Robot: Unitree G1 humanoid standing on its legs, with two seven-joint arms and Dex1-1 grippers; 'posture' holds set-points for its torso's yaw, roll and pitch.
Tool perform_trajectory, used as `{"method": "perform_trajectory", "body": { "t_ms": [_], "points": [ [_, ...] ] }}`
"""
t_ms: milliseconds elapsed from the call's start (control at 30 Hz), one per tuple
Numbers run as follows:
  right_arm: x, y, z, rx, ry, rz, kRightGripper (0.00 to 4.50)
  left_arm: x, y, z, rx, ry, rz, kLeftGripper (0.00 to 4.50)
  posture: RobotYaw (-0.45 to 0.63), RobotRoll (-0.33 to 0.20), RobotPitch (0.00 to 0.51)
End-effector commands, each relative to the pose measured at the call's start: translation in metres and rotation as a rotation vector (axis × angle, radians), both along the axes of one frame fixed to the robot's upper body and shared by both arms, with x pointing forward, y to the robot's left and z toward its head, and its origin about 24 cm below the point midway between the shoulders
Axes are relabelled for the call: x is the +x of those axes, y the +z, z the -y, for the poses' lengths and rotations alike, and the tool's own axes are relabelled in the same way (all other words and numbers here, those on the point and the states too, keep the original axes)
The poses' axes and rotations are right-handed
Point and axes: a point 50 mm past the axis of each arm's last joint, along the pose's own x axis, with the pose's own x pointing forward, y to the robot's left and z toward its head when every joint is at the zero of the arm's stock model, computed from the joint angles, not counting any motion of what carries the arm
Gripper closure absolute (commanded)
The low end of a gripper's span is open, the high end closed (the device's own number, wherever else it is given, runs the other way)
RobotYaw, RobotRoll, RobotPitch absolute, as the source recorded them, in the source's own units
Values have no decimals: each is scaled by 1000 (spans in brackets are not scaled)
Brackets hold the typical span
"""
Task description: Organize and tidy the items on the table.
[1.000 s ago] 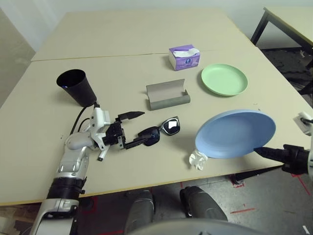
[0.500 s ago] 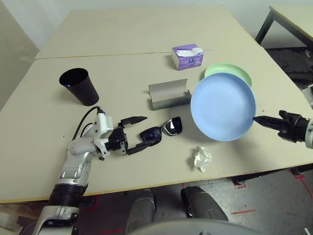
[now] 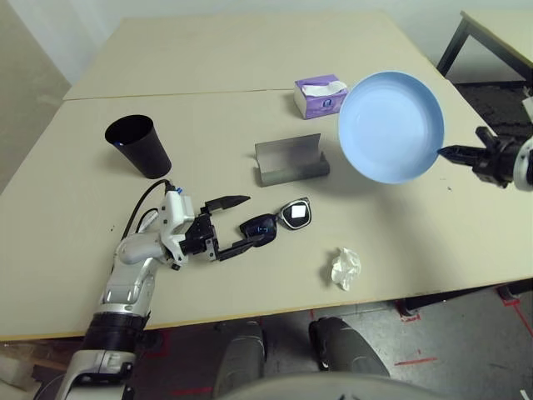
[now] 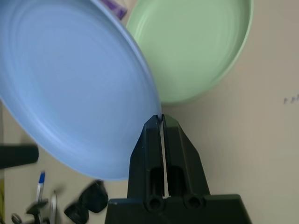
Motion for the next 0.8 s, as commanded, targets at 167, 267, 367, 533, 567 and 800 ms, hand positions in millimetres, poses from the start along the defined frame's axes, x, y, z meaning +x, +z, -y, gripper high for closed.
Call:
{"method": "perform_trajectory", "body": {
  "t_ms": [167,267,367,533,567,800],
  "points": [
    [36,-7,6,-95,-78,-30,4470,-4,-7,5,-8,4,-12,0,-100,0,131],
    [44,-13,10,-133,-95,-27,4470,-6,-8,6,-12,13,-9,0,-92,0,132],
    [46,-21,17,-188,-113,-29,4470,-10,-9,5,-12,23,-11,0,-76,0,137],
    [47,-32,24,-247,-135,-31,4470,-14,-9,5,-14,32,-16,0,-70,0,142],
    [48,-34,25,-250,-141,-28,4470,-15,-9,6,-14,32,-17,0,-72,0,143],
    [52,-38,25,-255,-172,-2,4470,-17,-10,9,-12,20,-24,0,-84,0,147]
  ]
}}
